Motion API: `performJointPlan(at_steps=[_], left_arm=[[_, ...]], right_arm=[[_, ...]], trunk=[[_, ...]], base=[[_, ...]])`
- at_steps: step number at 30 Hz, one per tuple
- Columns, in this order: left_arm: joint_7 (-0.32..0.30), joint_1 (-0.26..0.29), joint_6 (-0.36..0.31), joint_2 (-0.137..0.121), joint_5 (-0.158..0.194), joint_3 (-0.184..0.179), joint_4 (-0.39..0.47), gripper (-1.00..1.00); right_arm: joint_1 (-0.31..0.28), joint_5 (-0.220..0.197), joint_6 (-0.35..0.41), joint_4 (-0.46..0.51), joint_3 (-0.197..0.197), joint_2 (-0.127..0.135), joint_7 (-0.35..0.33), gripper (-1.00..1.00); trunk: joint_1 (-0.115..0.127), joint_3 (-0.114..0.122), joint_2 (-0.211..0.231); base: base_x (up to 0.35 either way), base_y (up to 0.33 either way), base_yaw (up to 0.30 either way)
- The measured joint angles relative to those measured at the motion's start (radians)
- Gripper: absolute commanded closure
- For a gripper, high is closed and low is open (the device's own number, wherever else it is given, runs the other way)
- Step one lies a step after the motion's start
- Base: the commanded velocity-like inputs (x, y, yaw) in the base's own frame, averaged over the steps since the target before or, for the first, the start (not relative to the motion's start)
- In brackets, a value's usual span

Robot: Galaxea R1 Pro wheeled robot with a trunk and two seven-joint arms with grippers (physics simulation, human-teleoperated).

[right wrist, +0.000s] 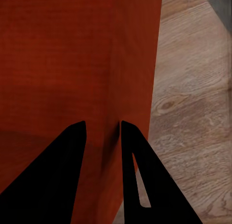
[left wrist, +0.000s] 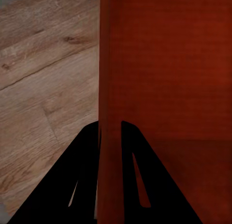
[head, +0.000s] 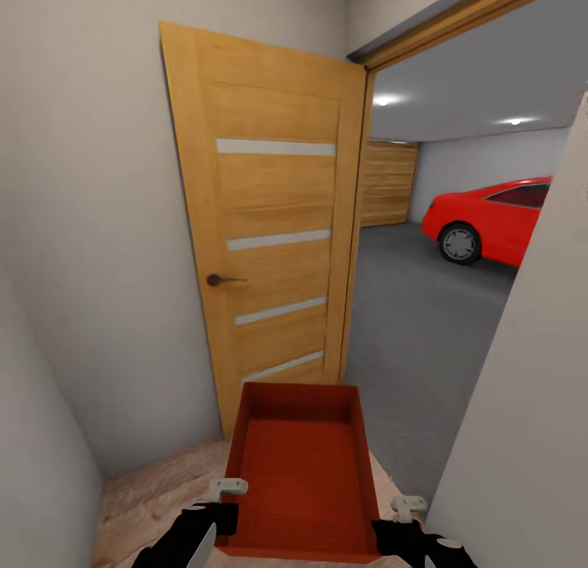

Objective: Move the two storage containers from the living room to the garage. In the garage, place one container on the floor and stack the other container on top of it (either order is fine).

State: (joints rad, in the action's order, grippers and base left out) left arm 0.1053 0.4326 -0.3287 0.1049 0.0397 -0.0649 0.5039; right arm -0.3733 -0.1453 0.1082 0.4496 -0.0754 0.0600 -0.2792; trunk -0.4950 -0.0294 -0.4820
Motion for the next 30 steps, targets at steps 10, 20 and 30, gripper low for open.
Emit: performJointPlan(at_steps=[10,20,30], left_arm=[[0.000,0.000,0.000,0.000,0.000,0.000,0.000,1.00],[0.000,0.000,0.000,0.000,0.000,0.000,0.000,1.00],[0.000,0.000,0.000,0.000,0.000,0.000,0.000,1.00]], right_arm=[[0.000,0.000,0.000,0.000,0.000,0.000,0.000,1.00],[0.000,0.000,0.000,0.000,0.000,0.000,0.000,1.00],[0.000,0.000,0.000,0.000,0.001,0.000,0.000,1.00]], trunk=[[0.000,0.000,0.000],[0.000,0.000,0.000],[0.000,0.000,0.000]], base=[[0.263,0.180,-0.277],[0.263,0.180,-0.277],[0.168,0.113,-0.277]])
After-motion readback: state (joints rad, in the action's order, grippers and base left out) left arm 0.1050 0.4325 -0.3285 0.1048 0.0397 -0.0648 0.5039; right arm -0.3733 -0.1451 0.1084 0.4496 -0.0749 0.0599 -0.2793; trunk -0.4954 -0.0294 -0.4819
